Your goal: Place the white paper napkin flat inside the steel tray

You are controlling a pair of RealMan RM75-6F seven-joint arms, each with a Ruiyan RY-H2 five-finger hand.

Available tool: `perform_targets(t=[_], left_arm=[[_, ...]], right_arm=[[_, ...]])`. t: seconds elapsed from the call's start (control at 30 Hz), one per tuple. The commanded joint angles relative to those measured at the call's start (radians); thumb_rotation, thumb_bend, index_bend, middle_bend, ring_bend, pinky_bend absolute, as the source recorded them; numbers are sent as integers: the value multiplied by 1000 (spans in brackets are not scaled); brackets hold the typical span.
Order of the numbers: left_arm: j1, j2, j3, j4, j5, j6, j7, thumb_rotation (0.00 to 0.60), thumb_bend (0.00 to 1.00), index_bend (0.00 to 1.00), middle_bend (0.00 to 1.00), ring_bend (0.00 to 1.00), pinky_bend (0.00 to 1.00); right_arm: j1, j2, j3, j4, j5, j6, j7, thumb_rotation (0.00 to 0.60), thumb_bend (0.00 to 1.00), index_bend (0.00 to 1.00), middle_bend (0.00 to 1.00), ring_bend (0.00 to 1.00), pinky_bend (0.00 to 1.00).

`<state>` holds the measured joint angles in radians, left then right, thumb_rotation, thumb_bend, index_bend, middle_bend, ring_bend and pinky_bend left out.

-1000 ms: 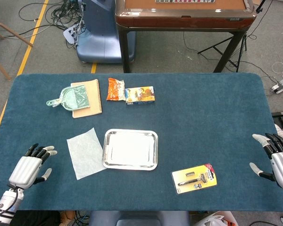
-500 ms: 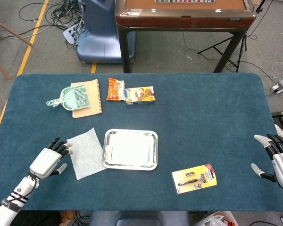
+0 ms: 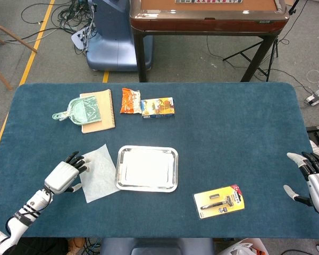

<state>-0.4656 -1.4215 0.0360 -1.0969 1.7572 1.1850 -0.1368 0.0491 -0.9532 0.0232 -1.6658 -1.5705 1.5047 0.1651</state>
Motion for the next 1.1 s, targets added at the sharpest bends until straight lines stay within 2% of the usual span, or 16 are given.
perform_targets(t=[0.03, 0.57, 1.1], left_arm=[[-17, -31, 11, 60, 0, -11, -19, 600, 194, 368, 190, 159, 48], [-38, -110, 41, 249, -19, 10, -125, 600, 194, 368, 190, 159, 48], [-45, -138, 61, 286, -43, 3, -163, 600, 193, 368, 190, 158, 48]], right_arm=[[-3, 1, -1, -3, 5, 1, -3, 600, 237, 164, 203, 97, 106], [-5, 14, 3, -35, 16, -5, -39, 600, 236, 164, 204, 96, 106], [-13, 17, 2, -45, 19, -1, -49, 600, 236, 164, 203, 96, 106]])
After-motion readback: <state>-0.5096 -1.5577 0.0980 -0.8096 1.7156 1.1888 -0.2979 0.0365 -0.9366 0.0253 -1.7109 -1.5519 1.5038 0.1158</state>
